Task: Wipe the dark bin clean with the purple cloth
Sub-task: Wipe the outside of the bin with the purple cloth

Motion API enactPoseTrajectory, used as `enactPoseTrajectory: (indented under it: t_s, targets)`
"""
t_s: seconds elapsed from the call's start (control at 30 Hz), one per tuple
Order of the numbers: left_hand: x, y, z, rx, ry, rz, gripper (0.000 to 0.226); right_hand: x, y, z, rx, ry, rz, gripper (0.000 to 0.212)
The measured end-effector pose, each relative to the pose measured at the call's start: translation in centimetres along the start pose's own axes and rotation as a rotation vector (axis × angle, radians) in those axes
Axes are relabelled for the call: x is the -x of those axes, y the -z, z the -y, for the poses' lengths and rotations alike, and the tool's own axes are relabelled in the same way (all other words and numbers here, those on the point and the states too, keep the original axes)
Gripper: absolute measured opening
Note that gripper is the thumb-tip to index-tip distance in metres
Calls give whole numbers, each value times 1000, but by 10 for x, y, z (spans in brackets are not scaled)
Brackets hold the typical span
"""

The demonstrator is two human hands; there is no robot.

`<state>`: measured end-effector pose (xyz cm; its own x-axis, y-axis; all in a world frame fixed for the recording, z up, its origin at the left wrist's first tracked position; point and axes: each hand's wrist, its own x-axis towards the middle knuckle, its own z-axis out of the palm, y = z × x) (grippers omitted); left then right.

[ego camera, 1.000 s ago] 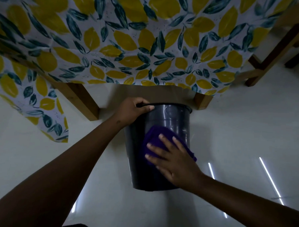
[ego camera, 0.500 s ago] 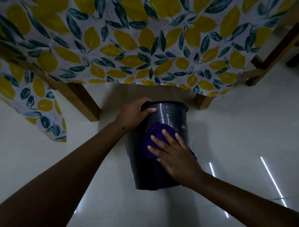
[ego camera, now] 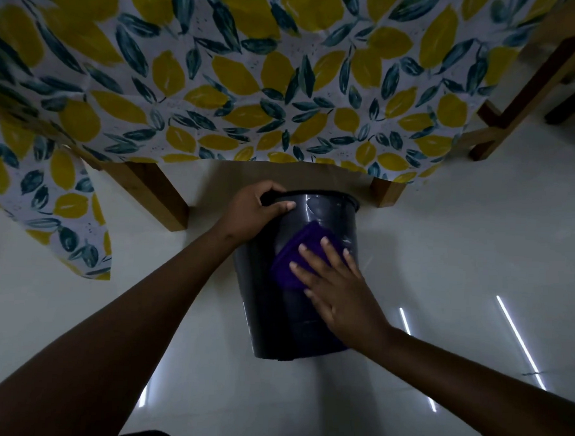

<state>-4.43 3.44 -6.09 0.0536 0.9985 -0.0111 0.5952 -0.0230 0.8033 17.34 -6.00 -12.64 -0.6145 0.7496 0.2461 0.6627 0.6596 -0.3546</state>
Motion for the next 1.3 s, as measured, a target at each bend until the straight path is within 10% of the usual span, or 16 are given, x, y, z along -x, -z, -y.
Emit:
enactPoseTrajectory:
  t_s: [0.43, 0.73, 0.97, 1.3]
  targets:
    - [-5, 3, -2, -44, 56, 33, 19, 12, -8, 9, 19, 125, 9, 54]
    - [0, 2, -14, 21, 39, 26, 14, -19, 10, -11, -353, -213, -251, 46]
    - [-7, 7, -5, -119, 87, 52, 26, 14, -8, 7, -34, 184, -1, 63]
    - [-4, 8, -4, -146, 116, 35, 26, -23, 33, 5, -814, -460, -337, 35]
